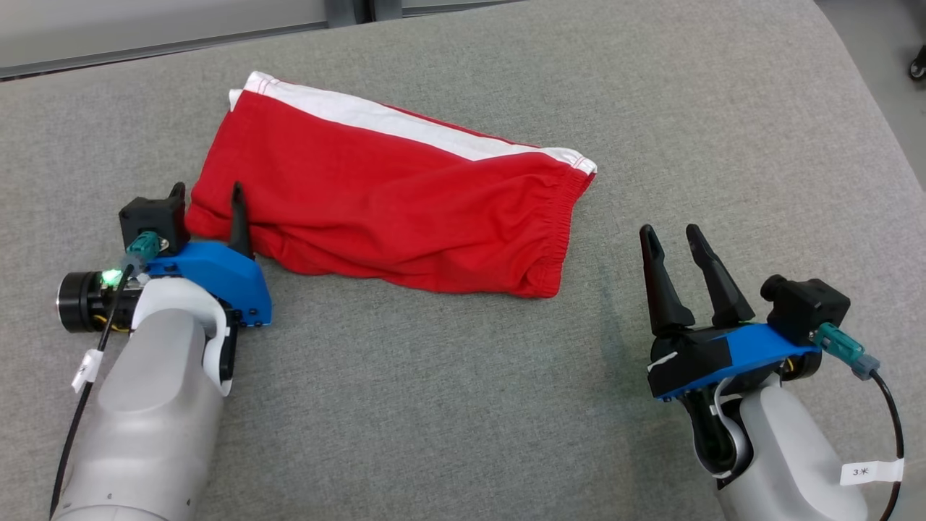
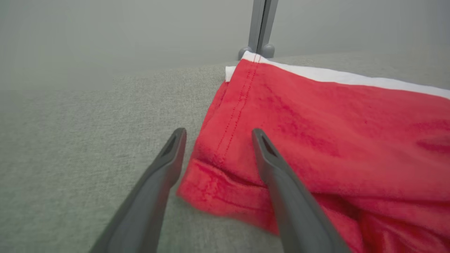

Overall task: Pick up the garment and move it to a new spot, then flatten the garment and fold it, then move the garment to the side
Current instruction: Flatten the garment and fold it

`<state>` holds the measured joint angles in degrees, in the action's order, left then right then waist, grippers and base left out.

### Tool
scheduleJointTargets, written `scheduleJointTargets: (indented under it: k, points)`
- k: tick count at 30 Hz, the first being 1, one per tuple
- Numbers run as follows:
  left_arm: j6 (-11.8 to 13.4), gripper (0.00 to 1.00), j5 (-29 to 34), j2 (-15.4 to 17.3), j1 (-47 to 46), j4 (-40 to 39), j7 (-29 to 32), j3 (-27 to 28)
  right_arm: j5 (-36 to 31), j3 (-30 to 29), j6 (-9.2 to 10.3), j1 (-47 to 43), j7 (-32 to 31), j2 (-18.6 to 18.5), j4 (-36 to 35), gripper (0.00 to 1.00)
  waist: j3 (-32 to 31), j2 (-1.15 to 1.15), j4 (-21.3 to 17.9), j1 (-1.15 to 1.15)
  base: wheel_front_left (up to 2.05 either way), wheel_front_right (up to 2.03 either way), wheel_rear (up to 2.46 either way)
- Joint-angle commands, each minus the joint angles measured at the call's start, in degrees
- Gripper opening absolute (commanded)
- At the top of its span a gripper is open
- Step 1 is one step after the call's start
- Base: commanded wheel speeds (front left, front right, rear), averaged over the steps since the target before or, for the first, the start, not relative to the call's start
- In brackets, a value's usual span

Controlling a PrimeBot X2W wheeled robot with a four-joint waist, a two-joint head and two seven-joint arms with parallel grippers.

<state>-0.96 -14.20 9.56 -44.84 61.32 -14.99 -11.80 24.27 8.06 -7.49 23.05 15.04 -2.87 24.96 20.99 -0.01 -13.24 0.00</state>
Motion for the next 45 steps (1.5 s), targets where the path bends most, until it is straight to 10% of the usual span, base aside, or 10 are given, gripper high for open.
scheduleJointTargets:
  k: [1,9,10,12,39,40,41,42,45]
  points:
    - [0.1,1.00,-0.2,0.4,-0.8,0.1,-0.3,0.2,0.2,0.0,-0.01,-0.6,0.2,-0.1,0.1,1.00,0.0,0.01,-0.1,0.00,0.00,0.00,0.00]
    - [0.6,1.00,-0.3,0.2,-2.6,6.1,0.6,-0.5,0.5,0.5,-0.01,-0.2,0.2,-0.1,0.8,1.00,0.2,0.01,-0.6,0.00,0.00,0.00,0.00]
    - [0.2,0.44,-0.4,-0.1,-2.5,6.9,0.8,-0.7,0.5,0.6,-0.01,-0.1,0.2,-0.1,0.9,1.00,0.2,0.01,-0.6,0.00,0.00,0.00,0.00]
    - [-0.6,0.00,-0.6,-0.5,-2.3,8.2,1.3,-1.1,0.5,0.5,-0.01,-0.1,0.2,-0.1,0.9,1.00,-0.1,0.01,-0.6,0.00,0.00,0.00,0.00]
    - [1.2,0.00,-3.0,-6.7,30.2,-17.7,-0.3,2.0,-4.1,-4.4,-0.01,-10.8,0.2,-0.5,4.5,1.00,-16.0,0.01,10.4,0.00,0.00,0.00,0.00]
    - [1.4,0.18,-3.6,-6.6,30.9,-18.6,-0.3,1.9,-4.1,-4.1,-0.01,-10.8,0.2,-0.5,4.6,1.00,-16.0,0.01,10.6,0.00,0.00,0.00,0.00]
    - [1.6,0.83,-3.9,-6.6,31.2,-19.8,-0.3,1.7,-4.2,-3.9,-0.01,-10.6,0.2,-0.5,4.6,1.00,-15.8,0.01,10.8,0.00,0.00,0.00,0.00]
    - [2.0,1.00,-4.0,-6.7,31.7,-20.9,-0.3,1.3,-4.2,-3.7,-0.01,-10.3,0.2,-0.5,4.7,1.00,-15.6,0.01,11.0,0.00,0.00,0.00,0.00]
    - [3.1,1.00,-4.3,-6.7,32.8,-24.4,-0.3,0.7,-4.2,-2.7,-0.01,-8.5,0.2,-0.4,4.7,1.00,-14.9,0.01,11.8,0.00,0.00,0.00,0.00]
